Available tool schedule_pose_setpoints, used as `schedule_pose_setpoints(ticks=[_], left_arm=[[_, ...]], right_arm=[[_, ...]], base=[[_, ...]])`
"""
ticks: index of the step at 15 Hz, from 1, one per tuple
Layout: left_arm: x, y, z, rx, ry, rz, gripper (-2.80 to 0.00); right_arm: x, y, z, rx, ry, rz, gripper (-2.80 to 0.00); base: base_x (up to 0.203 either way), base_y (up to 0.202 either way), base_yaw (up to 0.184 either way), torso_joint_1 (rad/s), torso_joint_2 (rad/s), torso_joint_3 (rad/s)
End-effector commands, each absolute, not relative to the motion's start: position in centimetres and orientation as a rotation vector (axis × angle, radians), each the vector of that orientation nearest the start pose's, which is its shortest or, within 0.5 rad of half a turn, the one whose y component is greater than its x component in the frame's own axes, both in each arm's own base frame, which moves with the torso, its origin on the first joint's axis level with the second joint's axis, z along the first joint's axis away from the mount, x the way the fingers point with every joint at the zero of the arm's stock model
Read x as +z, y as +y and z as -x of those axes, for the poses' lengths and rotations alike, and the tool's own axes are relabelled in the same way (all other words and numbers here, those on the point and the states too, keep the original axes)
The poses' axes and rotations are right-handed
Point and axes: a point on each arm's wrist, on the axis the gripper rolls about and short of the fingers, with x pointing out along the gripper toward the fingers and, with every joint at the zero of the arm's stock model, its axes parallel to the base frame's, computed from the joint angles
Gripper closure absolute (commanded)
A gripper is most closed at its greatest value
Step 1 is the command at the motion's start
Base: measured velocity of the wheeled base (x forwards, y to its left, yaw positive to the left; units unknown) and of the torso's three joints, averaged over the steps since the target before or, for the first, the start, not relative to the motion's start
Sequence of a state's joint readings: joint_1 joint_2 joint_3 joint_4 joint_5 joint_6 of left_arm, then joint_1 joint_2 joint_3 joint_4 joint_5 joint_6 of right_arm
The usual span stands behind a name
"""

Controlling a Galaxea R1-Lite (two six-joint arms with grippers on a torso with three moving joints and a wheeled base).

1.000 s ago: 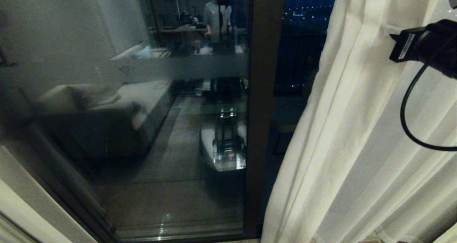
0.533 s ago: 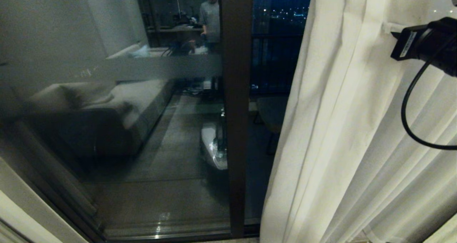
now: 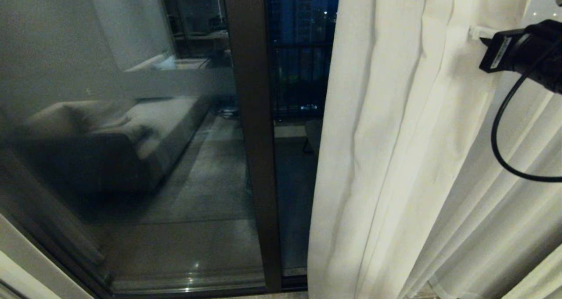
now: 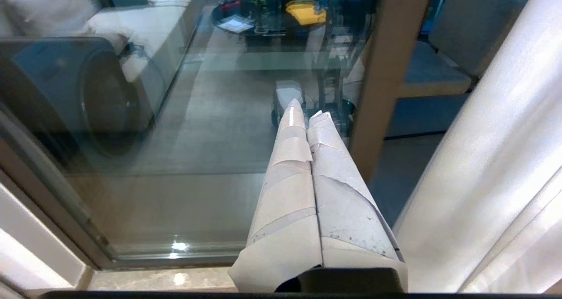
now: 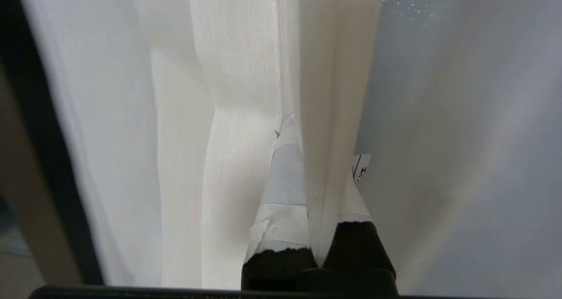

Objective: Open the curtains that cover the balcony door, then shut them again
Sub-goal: Pull the inner curtains open on both sides

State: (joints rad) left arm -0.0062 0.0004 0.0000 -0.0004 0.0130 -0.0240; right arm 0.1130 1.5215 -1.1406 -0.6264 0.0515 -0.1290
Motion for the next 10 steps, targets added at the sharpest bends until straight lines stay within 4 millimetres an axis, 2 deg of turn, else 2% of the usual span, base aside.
schedule_pose_setpoints(ticks=[1, 5, 10], left_arm=[[7.6, 0.0, 2.3, 0.008, -0.001, 0.025, 0.00], [7.6, 0.0, 2.3, 0.008, -0.002, 0.025, 0.00], [7.5, 0.0, 2.3, 0.008, 0.000, 0.026, 0.00]], right_arm=[[32.9, 3.2, -27.4, 0.149, -0.256, 0.122, 0.00], [33.3, 3.3, -27.5, 0.148, -0.268, 0.121, 0.00], [33.2, 3.4, -29.3, 0.145, -0.265, 0.121, 0.00]], base=[[0.000, -0.187, 0.002, 0.002, 0.00, 0.003], [0.000, -0.191, 0.000, 0.003, 0.00, 0.003], [0.000, -0.190, 0.000, 0.004, 0.00, 0.003]])
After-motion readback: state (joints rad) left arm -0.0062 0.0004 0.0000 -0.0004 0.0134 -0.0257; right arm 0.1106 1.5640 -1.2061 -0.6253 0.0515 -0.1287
